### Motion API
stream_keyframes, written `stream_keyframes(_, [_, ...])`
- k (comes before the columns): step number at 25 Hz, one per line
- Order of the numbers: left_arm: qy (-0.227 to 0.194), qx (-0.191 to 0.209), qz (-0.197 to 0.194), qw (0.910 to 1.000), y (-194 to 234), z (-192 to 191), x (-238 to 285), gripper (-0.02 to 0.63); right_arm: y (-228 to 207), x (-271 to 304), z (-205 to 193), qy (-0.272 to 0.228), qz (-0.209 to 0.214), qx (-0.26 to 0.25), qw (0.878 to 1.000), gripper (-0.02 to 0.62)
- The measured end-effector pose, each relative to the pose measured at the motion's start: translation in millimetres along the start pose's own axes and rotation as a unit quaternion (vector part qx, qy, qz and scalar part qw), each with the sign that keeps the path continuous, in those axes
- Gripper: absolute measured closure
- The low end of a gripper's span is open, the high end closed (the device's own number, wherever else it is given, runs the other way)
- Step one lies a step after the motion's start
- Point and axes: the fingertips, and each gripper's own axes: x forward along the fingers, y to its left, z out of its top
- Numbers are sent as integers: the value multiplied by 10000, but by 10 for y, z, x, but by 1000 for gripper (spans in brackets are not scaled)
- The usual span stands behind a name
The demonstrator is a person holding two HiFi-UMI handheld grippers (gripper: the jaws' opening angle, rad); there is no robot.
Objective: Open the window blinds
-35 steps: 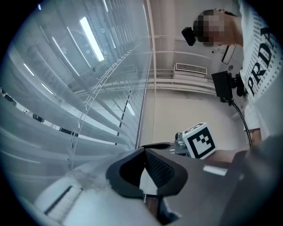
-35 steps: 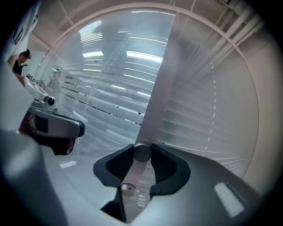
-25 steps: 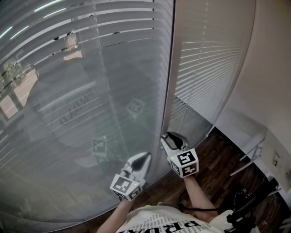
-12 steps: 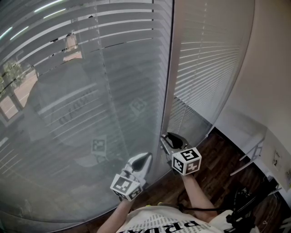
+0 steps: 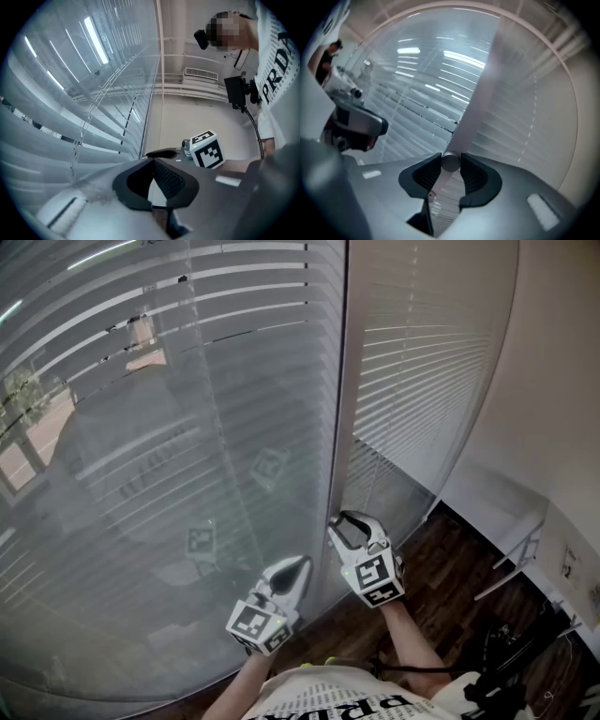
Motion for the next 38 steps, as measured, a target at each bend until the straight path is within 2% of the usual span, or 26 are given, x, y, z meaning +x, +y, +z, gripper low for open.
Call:
stream_keyframes(2, [-36,-6,-18,10000,0,-3,3,614,34,-9,16,155,-53,-937,9955,462])
stream_keyframes(5, [-66,-16,-25,10000,5,0,4,614,62,8,-10,387,-157,-1983,9792,462])
stream_keyframes(8, [-84,-17,-37,10000,4,-3,2,614,78,33,-30,530,-261,-2581,9643,462])
stream_keyframes(12, [-93,-20,-40,9999,5,-9,-4,614,78,50,-43,590,-414,-2939,9531,462])
stream_keyframes(15, [-78,-17,9,10000,27,-12,-27,614,82,47,-42,552,-466,-2961,9524,466])
stream_keyframes(24, [-52,-51,67,10000,51,-32,-48,614,68,52,-39,476,-462,-2573,9641,466])
stream_keyframes(31, [-55,-42,20,10000,36,-35,-28,614,51,52,-32,373,-328,-1885,9808,466])
stream_keyframes(38, [-55,-40,37,10000,39,-36,-41,614,38,40,-27,286,-218,-1333,9904,466])
